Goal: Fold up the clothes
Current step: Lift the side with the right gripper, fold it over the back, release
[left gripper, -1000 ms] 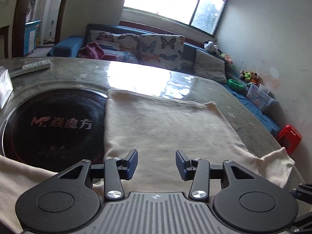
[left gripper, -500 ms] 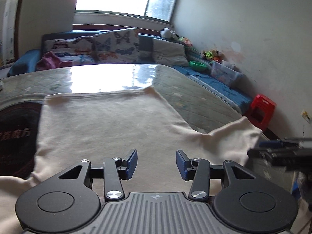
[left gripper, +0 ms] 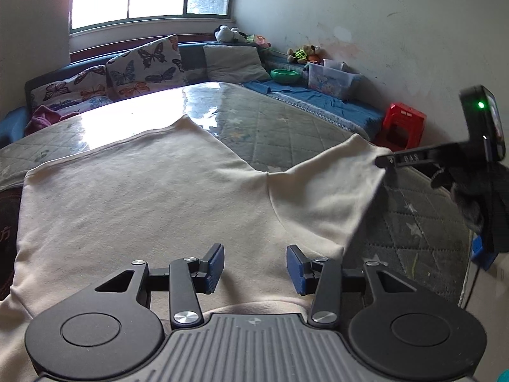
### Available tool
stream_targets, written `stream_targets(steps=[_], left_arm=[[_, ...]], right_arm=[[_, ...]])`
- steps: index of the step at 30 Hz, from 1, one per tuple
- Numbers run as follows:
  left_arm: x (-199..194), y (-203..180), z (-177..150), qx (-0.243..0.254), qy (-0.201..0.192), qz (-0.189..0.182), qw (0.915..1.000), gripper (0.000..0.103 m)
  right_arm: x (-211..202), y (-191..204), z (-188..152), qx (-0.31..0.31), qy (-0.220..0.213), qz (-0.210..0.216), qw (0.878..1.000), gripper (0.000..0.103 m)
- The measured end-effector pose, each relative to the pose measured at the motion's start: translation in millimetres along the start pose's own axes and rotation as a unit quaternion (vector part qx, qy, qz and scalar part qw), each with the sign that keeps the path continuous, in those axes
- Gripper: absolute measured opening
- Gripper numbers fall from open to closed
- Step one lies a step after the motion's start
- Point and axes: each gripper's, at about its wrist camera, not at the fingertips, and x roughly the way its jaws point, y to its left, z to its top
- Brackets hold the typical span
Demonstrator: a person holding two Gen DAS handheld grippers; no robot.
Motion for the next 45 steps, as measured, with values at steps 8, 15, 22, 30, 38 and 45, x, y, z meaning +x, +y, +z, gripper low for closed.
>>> stream_targets(steps=[8, 15, 22, 30, 38, 45], left_arm=[[3.0, -13.4, -6.7, 0.050, 0.001, -0.010, 0.9987, 0.046], [4.3, -19.4, -9.2, 0.074, -0.004, -0.008, 0.9972, 0.047], [-0.7, -13.3, 5.9, 0.054, -0.021, -0.002, 0.9983, 0.047], [4.5, 1.1, 18.2, 0.021, -0.024, 0.011, 0.9994, 0.050], [15.5, -4.1, 19.1, 0.025, -0.016, 0.009, 0.9995, 0.057], [22.9, -1.1, 18.0, 0.015, -0.006, 0.013, 0.9998, 0.062]], right_arm=[[-1.6, 12.8, 21.6, -0.048, -0.057, -0.028, 0.997, 0.002], [23.9, 10.7, 12.1, -0.046, -0.021, -0.043, 0.998, 0.004], [14.2, 0.5, 10.2, -0.003, -0.021, -0.018, 1.000, 0.012], [13.4, -8.4, 8.1, 0.044, -0.017, -0.002, 0.999, 0.018], [20.9, -4.4, 10.5, 0.040, -0.026, -0.014, 0.999, 0.011], [2.8, -4.0, 19.2, 0.033, -0.051, -0.002, 0.998, 0.005]])
